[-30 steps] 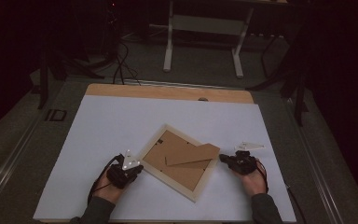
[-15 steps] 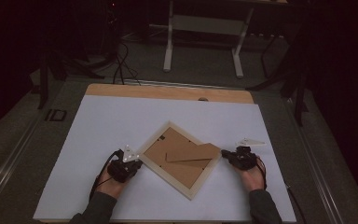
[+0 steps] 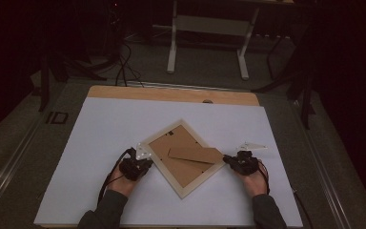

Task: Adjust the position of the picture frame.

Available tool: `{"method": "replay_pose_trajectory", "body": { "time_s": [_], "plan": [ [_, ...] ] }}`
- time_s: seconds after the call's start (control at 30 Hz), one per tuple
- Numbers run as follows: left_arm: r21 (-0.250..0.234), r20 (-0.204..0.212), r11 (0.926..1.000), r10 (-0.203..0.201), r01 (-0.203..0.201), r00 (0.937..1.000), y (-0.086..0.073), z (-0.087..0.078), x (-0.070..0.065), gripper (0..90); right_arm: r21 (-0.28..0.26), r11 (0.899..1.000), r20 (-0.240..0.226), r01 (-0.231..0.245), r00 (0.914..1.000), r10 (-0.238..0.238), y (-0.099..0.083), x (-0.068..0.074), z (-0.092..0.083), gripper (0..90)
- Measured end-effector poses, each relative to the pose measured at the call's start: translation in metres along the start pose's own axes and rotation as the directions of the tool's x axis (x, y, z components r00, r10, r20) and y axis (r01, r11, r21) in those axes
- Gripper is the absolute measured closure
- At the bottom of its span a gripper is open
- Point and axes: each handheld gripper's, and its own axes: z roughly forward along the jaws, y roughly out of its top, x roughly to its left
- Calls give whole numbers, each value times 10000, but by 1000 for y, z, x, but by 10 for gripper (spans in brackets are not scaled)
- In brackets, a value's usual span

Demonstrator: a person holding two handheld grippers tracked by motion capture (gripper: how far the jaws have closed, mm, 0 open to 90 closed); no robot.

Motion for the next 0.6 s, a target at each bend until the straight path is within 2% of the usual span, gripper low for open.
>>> {"method": "replay_pose_trajectory", "body": {
  "time_s": [0.17, 0.3, 0.6],
  "plan": [
    [-80, 144, 9997, -219, 220, 9997, 5, 3, -1, 900, 6, 10000, -63, -35, 10000, 35, -1, 1, 0, 899],
    [-26, 208, 10000, -35, 36, 9998, 6, 6, -7, 900, 61, 10000, -94, 45, 9999, -44, 0, 3, 1, 899],
    [-76, 310, 10000, -30, 32, 9995, 10, 9, -12, 900, 88, 9999, -154, 123, 9998, -122, 0, 5, 2, 900]
  ]
}}
